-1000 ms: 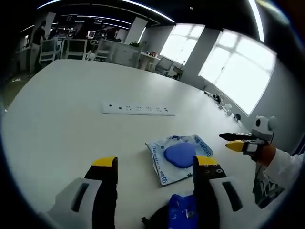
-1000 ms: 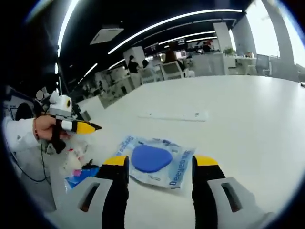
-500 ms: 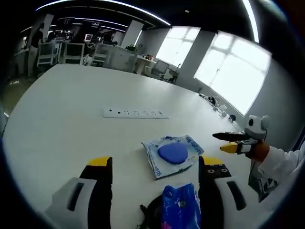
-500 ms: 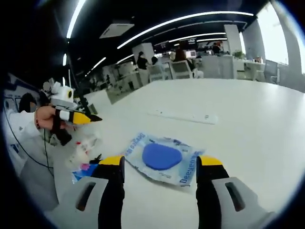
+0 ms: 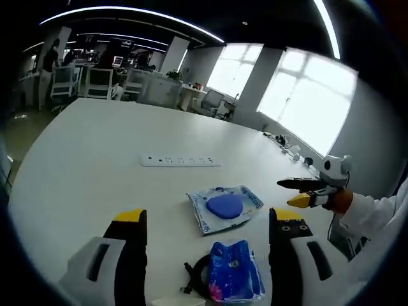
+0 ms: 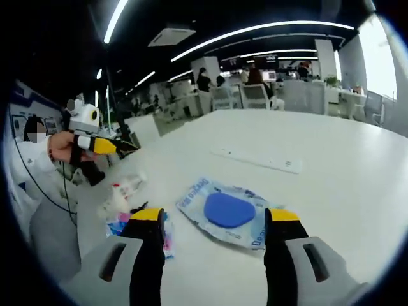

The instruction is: Arrange the tabletop items into an orderly group along one side of the table until the central work area is clear of visible clutter.

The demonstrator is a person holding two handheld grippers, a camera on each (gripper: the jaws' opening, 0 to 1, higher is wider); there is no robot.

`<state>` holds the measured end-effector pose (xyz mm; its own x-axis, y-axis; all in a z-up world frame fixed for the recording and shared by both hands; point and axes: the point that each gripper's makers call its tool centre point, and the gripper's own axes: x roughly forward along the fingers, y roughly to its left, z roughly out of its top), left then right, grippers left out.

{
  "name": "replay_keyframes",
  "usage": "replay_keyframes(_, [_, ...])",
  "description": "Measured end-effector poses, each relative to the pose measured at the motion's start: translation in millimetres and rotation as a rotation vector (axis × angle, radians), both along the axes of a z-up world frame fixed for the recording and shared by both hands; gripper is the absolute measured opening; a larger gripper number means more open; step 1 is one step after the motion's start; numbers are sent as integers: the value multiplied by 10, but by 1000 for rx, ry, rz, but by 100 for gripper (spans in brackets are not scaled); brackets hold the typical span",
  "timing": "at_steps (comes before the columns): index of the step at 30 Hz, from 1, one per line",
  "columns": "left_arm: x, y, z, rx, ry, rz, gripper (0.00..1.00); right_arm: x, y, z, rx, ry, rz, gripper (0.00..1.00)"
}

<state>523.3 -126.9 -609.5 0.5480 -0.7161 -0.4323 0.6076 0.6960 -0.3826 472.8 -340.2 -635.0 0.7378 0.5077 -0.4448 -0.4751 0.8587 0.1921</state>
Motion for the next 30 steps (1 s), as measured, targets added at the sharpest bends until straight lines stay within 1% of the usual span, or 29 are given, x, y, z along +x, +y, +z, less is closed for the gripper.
replay_keyframes(9, [-196, 110, 90, -3, -8, 5, 83, -77, 83, 35, -13, -2, 39, 60])
replay_keyframes(17, [-423, 141, 66, -4, 6, 0, 84, -120, 142, 27, -17, -2, 65, 59])
replay_keyframes(22, [-524, 173, 52, -3, 14, 1, 85, -143, 188, -8, -17, 6, 82, 59])
replay_keyframes(25, [-584, 193, 36, 15, 13, -4, 85, -153, 216, -19, -13, 10, 92, 59])
replay_keyframes(30, [-686, 209, 44, 6, 21, 2, 86, -178, 274, -32, -11, 15, 119, 58])
